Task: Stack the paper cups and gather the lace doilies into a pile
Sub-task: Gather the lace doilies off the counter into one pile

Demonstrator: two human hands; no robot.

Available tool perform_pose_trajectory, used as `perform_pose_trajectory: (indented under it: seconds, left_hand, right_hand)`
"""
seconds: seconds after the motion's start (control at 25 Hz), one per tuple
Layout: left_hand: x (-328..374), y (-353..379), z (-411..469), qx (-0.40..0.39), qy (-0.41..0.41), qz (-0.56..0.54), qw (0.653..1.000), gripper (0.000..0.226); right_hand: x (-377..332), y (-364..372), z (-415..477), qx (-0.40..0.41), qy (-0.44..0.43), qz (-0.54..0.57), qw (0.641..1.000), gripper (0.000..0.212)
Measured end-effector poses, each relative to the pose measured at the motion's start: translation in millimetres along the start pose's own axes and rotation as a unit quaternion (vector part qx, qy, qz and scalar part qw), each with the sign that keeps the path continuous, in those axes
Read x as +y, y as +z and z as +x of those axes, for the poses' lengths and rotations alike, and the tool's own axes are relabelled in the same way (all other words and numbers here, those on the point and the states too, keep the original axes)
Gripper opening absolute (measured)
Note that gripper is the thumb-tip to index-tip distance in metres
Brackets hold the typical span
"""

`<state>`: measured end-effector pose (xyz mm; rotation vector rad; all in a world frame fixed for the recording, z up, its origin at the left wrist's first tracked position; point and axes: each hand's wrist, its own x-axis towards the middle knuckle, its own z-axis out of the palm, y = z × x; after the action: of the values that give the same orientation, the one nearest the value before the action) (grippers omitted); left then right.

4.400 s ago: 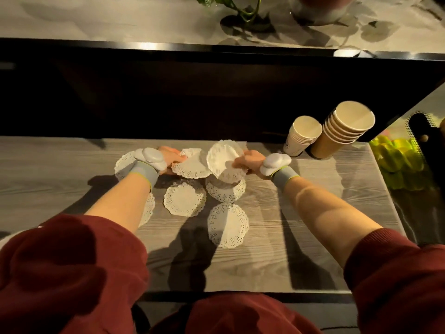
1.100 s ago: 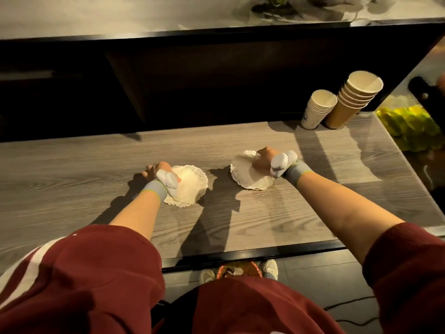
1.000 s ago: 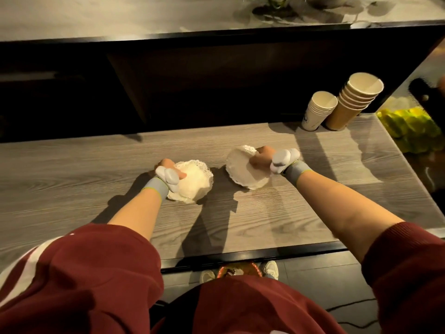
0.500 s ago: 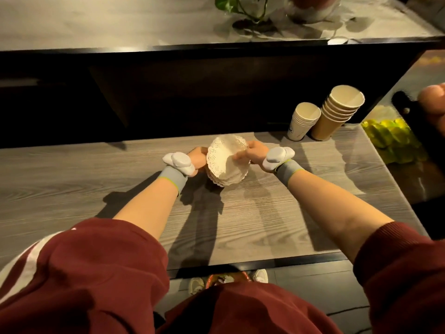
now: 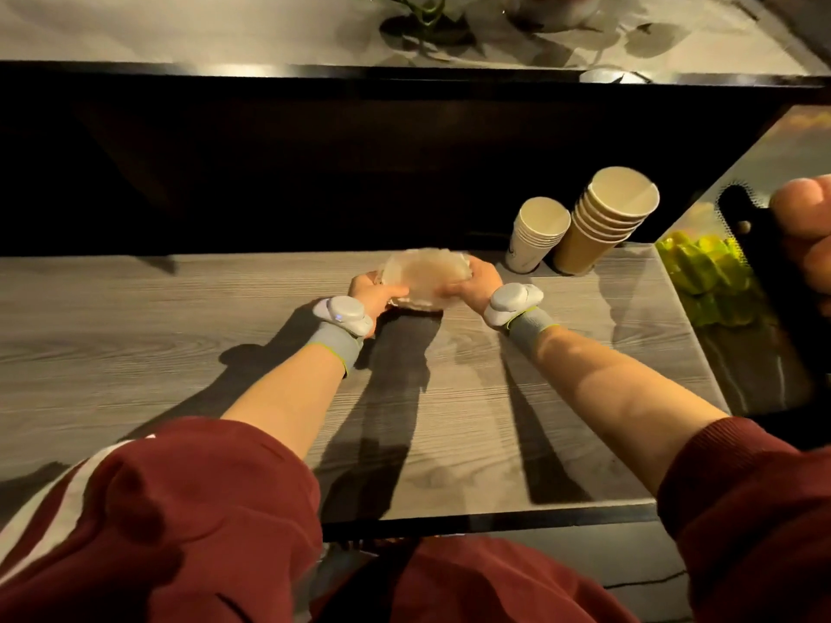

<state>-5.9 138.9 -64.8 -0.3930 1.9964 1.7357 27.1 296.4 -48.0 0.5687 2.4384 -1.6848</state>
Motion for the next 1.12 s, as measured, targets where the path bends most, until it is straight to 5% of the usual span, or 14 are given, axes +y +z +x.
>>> perform_pose_trajectory:
  seconds: [0.2,0.52,0.6,0.68,0.84,1.0,1.12]
  left_hand:
    - [4.9,11.7,9.3,-0.011,0.071,0.049,0.996,0.038]
    - [4.8,31.1,18.5,0.011,0.01,0.192,0.981,0.051]
    - [6.4,39.9,15.5,0.006,0.007,0.202,0.979,0.051]
    - [10.2,44.5,17.5,0.015,0.024,0.179,0.984,0.044]
    - [17.9,36.8,33.6,0.005,0.055,0.168,0.984,0.035]
    - [4.0,43.8,31.6,-0.005,0.053,0.181,0.982,0.038]
    - [10.5,43.8,36.8,-0.013,0.071,0.166,0.983,0.037]
  right_hand:
    - [4.6,-15.9,15.1,-0.046,-0.006,-0.073,0.996,0.039]
    - [10.4,-17.1,29.9,-0.097,0.003,-0.127,0.987,0.06]
    - [7.0,-11.5,29.8,-0.119,0.01,-0.157,0.98,0.047]
    - [2.3,-8.4,30.0,-0.097,-0.034,-0.173,0.98,0.014]
    - [3.7,-26.8,40.0,-0.033,-0.048,-0.095,0.994,0.034]
    - [13.4,-5.4,43.2,-0.061,0.108,-0.251,0.96,0.017]
    - [10.4,-4.7,55.9,-0.048,0.119,-0.184,0.975,0.006]
